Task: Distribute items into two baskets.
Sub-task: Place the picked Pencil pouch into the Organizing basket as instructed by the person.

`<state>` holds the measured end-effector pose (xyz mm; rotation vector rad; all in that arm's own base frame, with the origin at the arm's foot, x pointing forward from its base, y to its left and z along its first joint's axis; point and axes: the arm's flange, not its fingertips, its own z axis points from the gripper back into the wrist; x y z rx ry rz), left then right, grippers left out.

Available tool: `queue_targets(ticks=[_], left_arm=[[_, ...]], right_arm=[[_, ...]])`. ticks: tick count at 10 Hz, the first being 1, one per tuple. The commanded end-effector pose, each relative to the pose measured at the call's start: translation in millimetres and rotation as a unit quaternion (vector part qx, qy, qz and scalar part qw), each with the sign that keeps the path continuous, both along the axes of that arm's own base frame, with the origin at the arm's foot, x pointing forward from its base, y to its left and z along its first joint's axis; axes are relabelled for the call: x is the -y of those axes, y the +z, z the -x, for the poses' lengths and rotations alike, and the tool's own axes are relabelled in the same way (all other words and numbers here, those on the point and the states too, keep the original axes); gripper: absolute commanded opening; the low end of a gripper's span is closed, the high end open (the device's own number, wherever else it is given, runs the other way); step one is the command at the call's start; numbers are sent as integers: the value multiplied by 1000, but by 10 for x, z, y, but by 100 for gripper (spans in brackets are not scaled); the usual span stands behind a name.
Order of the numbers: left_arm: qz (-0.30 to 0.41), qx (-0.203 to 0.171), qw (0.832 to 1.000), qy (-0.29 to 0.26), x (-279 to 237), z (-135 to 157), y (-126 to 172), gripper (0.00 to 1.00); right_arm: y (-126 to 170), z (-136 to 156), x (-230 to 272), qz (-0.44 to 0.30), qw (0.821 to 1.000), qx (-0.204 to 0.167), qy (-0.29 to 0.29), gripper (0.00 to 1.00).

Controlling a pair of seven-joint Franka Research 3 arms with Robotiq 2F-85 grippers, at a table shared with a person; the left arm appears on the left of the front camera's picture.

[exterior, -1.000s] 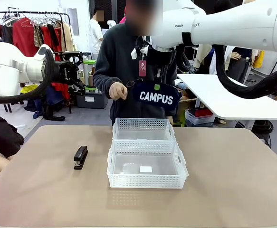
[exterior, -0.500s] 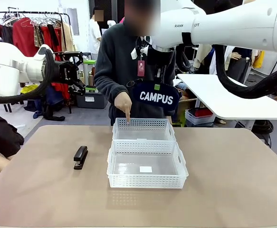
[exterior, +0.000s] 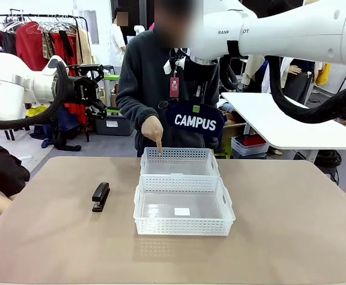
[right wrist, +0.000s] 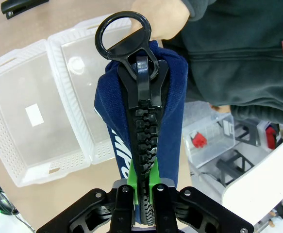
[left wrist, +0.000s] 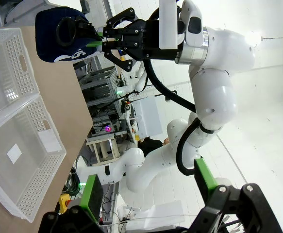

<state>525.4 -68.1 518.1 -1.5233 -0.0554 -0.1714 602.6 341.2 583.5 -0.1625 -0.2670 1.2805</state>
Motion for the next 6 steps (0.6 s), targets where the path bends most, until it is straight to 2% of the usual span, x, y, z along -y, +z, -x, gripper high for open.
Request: queue_targets(ticks=[1, 4, 6], left_arm=[[1, 2, 1000, 0, 0, 7, 19, 100], [1, 2, 1000, 0, 0, 7, 19, 100], [1, 2, 1000, 0, 0, 7, 19, 100]], right_arm=[[0, 0, 0, 0, 1000, 0, 0, 0], [-301, -38, -144, 0, 998, -6, 60, 0], [-555, -97, -230, 1, 996, -23, 86, 0]])
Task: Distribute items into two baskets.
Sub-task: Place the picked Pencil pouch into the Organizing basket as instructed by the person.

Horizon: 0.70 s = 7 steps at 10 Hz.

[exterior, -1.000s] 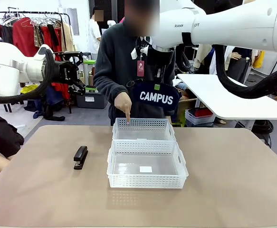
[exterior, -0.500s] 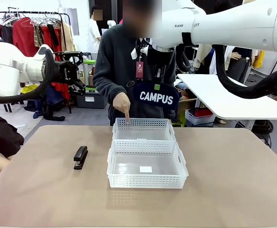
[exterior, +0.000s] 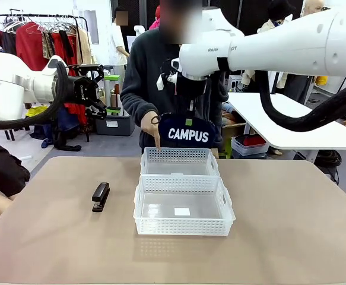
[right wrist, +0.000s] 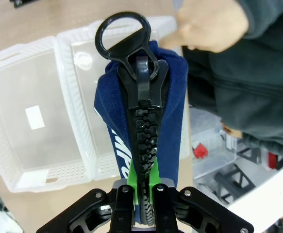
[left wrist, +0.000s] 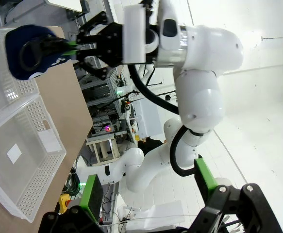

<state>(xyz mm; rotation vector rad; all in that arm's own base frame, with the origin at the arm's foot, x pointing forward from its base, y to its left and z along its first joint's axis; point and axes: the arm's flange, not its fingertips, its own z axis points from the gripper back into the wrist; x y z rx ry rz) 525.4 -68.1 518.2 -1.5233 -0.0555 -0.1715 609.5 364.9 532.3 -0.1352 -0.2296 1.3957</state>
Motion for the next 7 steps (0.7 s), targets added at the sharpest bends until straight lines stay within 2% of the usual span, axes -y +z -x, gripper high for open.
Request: queue_targets(ticks=[1, 7], left_arm=[[1, 2, 1000, 0, 0, 7, 19, 100], [1, 2, 1000, 0, 0, 7, 19, 100]], right_arm=[[-151, -24, -52, -5, 999, 0, 33, 0], [-806, -46, -261, 29, 997, -25, 69, 0]])
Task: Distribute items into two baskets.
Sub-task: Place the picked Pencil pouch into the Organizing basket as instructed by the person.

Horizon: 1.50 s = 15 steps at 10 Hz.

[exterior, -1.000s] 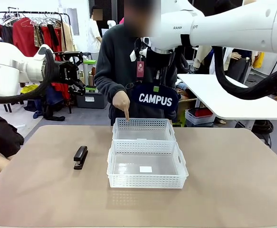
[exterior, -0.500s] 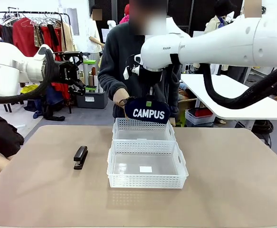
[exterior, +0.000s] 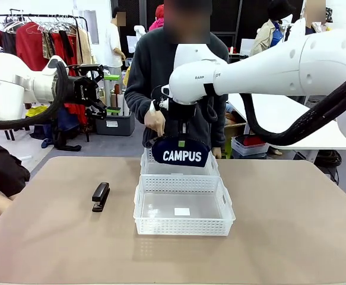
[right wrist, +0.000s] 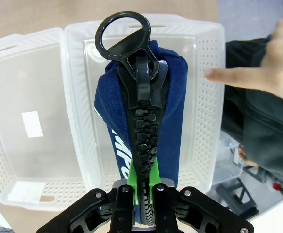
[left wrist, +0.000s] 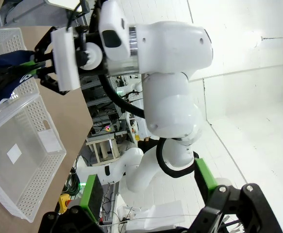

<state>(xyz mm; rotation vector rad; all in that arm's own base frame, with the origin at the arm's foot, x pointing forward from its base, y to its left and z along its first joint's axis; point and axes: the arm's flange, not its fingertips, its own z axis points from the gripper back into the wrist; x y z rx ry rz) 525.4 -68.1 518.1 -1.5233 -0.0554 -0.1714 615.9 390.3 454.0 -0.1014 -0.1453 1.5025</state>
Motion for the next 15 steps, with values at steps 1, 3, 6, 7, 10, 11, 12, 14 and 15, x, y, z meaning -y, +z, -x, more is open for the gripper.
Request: queue_targets(ticks=[1, 3, 6, 7, 10, 11, 12, 14, 15], left_arm=[[1, 2, 1000, 0, -1, 7, 19, 100], [1, 2, 1000, 0, -1, 7, 19, 100], [1, 2, 1000, 0, -1, 7, 19, 100], [1, 2, 1000, 0, -1, 7, 19, 100], [1, 2, 1000, 0, -1, 7, 19, 100], [1, 2, 1000, 0, -1, 7, 19, 100], [1, 2, 1000, 0, -1, 7, 19, 100], [1, 2, 1000, 0, -1, 7, 19, 100], [1, 2, 1000, 0, -1, 7, 19, 100]], right_arm=[[-123, 13, -12, 25, 999, 18, 26, 0], [-306, -27, -10, 56, 998, 25, 21, 0], [-483, -146, 18, 67, 997, 35, 3, 0], [-549, -176, -1, 66, 997, 33, -5, 0], [-662, -248, -37, 52, 998, 22, -18, 0], [-682, -255, -41, 52, 998, 19, -17, 0], [-711, -256, -55, 50, 998, 14, -17, 0], [-713, -256, -58, 34, 999, 3, -21, 35], [-696, -259, -55, 28, 999, 3, -22, 54]])
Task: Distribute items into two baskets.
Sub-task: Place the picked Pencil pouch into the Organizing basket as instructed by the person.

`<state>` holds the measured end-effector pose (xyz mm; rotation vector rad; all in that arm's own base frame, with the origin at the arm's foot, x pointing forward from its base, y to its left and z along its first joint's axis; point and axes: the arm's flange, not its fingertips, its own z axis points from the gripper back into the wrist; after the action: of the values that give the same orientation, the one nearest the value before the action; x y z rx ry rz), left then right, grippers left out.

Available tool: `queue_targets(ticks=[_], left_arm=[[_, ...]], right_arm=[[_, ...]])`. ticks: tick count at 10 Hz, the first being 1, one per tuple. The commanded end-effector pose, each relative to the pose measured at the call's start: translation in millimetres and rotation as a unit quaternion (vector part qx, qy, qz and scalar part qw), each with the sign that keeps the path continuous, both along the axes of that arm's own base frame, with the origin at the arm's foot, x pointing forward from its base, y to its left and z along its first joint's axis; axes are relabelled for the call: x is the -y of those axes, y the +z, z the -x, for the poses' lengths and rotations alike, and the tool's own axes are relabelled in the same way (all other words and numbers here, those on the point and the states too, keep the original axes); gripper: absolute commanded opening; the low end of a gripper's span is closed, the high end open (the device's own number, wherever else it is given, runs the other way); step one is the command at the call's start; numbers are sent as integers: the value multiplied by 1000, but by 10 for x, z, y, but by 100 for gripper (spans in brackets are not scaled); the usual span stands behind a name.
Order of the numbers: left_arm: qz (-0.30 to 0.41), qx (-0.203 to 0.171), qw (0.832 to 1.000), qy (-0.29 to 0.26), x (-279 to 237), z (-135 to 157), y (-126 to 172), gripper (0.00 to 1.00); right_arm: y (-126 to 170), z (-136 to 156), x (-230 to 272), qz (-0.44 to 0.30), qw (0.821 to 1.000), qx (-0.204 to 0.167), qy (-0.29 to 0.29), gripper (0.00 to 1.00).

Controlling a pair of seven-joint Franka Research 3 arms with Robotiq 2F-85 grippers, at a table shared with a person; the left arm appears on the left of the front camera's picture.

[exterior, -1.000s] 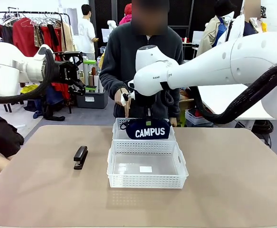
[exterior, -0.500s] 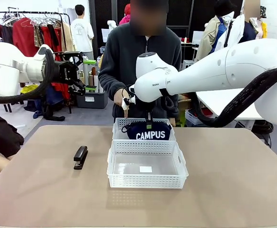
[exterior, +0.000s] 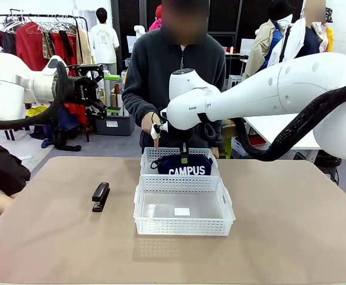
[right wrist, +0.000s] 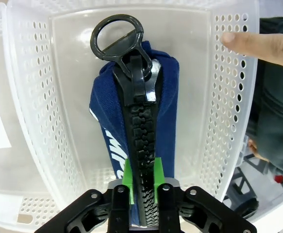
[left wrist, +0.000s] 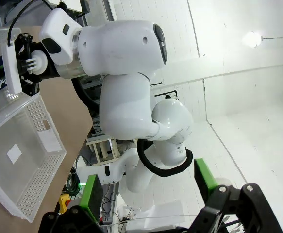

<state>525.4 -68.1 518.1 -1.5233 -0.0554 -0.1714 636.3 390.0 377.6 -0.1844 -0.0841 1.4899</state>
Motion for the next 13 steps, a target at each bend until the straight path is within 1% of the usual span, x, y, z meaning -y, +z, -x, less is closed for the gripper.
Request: queue_targets(ticks=[1, 2, 3, 4, 13], left_arm=[[1, 2, 1000, 0, 0, 7, 19, 100], [1, 2, 1000, 0, 0, 7, 19, 100], [1, 2, 1000, 0, 0, 7, 19, 100], [1, 2, 1000, 0, 0, 7, 19, 100], [1, 2, 1000, 0, 0, 7, 19, 100]], right_arm=[[75, -55, -51, -21, 1000, -1, -13, 73], [74, -50, -61, -23, 1000, -4, -16, 92], [102, -58, -45, -30, 999, -11, -17, 100], [126, -72, -33, -39, 999, -19, -20, 100], [377, -144, 79, -83, 995, -28, -43, 100]])
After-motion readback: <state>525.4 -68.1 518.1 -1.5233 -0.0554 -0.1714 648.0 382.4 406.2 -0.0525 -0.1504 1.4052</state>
